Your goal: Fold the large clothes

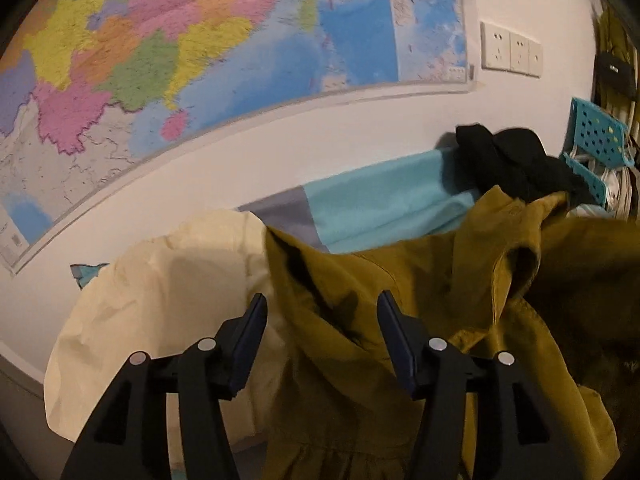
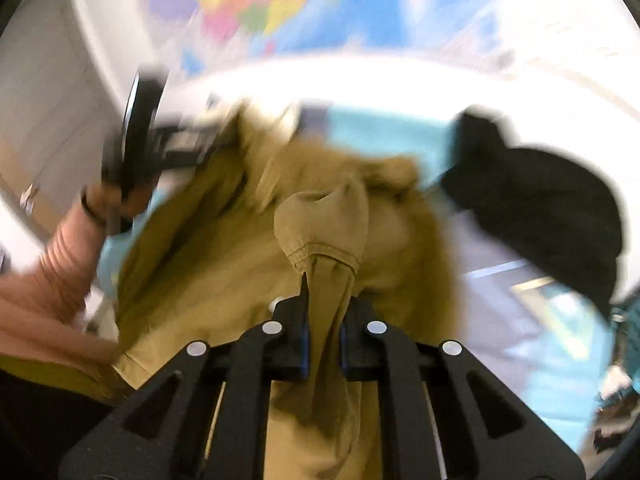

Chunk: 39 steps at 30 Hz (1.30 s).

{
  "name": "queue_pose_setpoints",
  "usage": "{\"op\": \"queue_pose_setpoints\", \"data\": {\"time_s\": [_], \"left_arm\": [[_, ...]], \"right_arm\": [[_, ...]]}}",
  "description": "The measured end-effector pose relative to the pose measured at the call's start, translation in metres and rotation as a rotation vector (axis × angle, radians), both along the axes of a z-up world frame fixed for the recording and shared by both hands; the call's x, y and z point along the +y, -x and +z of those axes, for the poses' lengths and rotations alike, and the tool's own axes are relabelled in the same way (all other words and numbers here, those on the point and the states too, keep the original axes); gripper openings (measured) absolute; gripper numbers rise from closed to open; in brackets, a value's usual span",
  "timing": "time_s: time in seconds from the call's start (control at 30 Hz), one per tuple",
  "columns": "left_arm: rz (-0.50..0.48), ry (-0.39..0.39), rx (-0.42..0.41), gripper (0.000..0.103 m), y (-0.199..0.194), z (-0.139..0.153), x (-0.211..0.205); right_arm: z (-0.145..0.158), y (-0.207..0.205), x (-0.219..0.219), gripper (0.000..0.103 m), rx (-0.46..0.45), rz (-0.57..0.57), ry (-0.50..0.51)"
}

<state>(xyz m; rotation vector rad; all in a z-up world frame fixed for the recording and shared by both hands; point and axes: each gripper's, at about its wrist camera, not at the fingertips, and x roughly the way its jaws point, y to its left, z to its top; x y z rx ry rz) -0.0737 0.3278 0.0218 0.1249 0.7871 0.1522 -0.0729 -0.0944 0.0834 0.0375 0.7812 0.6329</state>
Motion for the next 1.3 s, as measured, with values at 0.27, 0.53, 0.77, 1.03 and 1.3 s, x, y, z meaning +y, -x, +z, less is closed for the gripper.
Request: {"op": "queue_pose_setpoints", "data": {"time_s": [0.27, 0.53, 0.77, 1.03, 1.3], "left_arm": [[0.056, 0.015, -0.003, 0.059, -0.016, 0.003, 0.014], [0.062, -0.018, 0.032, 0.064, -0.025, -0.006, 0.014], [0.037, -0.040, 0.029, 0.068, -0.020, -0.002, 0.014], [0.012, -0.025, 0.088, 0.063, -0.026, -0.019, 0.015], [0.063, 0.049, 0.044, 0.020, -0.041, -0.009, 0.042]], "right_arm": [[0.019, -0.072, -0.169, 0.014, -0.014, -0.413, 0.086], [-0.084, -0.118, -0.169, 0.051, 0.108, -0.563, 0.234], [-0.010, -0.039, -0.041, 0.079, -0.373, -0.119, 0.324], [-0.100, -0.045, 0.105, 0.065, -0.545, 0.277, 0.754], [-0.029, -0.125, 0.065, 0.015, -0.286, 0.195, 0.189]]}}
